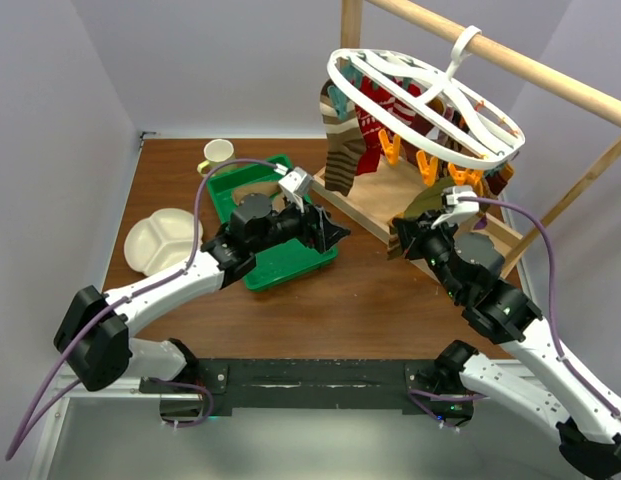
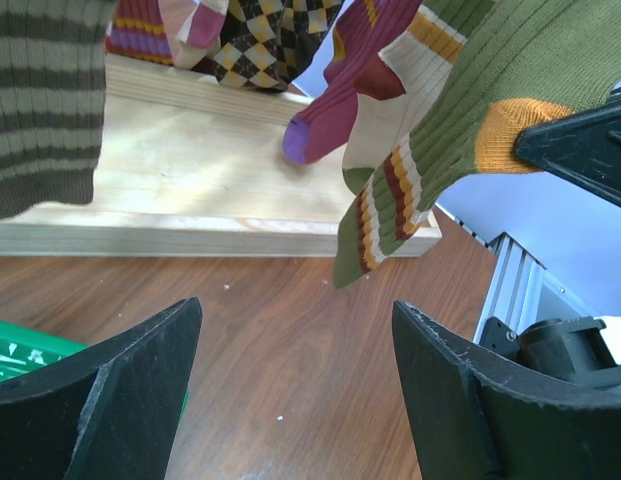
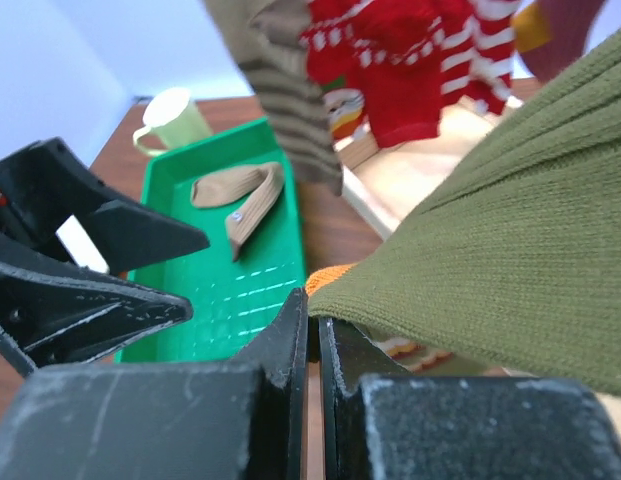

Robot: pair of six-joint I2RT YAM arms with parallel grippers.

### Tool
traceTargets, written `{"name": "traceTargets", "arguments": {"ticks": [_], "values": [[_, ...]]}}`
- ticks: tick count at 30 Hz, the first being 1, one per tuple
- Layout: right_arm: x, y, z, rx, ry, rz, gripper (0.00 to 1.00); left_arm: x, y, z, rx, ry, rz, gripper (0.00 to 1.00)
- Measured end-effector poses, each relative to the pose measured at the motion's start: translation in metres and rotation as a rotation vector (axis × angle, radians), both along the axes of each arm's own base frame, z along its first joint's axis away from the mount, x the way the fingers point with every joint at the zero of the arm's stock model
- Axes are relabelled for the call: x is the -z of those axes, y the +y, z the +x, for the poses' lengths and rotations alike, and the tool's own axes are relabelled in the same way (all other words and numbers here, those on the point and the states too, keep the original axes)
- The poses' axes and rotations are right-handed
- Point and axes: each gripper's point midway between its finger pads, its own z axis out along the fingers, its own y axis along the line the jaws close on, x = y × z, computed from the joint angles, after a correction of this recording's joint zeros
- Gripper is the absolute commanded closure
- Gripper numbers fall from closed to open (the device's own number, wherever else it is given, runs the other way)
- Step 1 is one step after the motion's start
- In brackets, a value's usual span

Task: Remove the socks clipped to the hanger
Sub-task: Remove the sock from the hanger.

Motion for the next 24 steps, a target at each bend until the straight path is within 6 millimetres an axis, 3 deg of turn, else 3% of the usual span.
{"name": "traceTargets", "arguments": {"ticks": [9,14,24], "values": [[-0.001,0.014,-0.008,-0.093,0.002,0.009,1.00,-0.007,0.010,-0.011,0.009,-0.010,0.013,0.19],[-0.004,0.012,-0.013,-0.101,-0.002,0.023,1.00,-0.016,0.012,-0.017,0.025,-0.032,0.001,0.21],[-0.020,0.013,-0.035,-0.188,-0.023,0.060,1.00,-0.007,-0.010,-0.031,0.132,-0.023,-0.013,0.24]]}}
